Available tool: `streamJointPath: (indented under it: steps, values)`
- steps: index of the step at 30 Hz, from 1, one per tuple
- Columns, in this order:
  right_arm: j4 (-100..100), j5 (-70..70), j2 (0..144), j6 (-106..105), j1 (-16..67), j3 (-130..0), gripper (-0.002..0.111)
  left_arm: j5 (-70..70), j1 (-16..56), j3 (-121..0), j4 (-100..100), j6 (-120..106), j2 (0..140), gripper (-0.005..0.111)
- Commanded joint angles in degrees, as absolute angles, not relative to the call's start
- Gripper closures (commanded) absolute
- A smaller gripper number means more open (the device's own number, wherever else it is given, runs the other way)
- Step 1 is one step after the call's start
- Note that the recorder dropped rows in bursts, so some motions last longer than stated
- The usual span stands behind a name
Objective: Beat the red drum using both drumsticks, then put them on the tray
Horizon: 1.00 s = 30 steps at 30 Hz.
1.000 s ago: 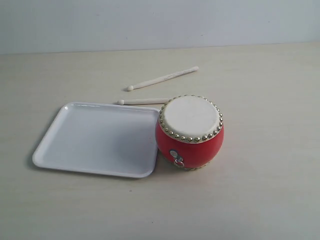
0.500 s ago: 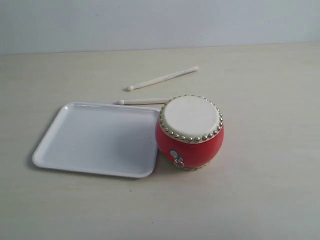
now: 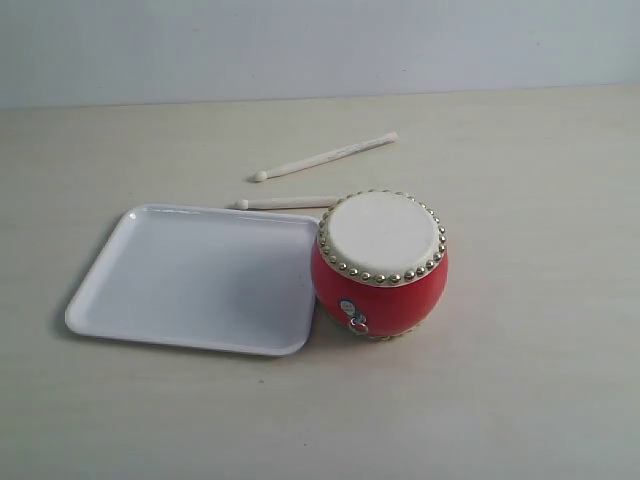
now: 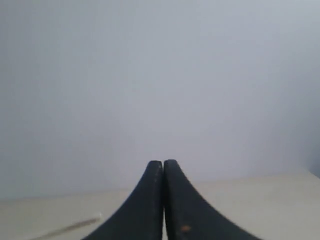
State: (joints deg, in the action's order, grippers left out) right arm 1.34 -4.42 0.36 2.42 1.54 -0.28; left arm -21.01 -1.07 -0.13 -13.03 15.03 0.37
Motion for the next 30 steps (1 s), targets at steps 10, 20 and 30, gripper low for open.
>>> streamJointPath:
  steps: [10,20,30]
  values:
    - [2.83,-30.71,0.0,25.7,1.28,-1.98,0.108,-20.65,-1.19,0.0,-12.79,15.04,0.0,0.107]
    - [-3.89,-14.68,30.98,23.19,1.28,-30.69,0.108,-20.65,-1.19,0.0,-12.79,15.04,0.0,0.107]
    - [-9.21,16.92,77.03,15.12,1.28,-65.3,0.108,-20.65,-1.19,0.0,-12.79,15.04,0.0,0.107]
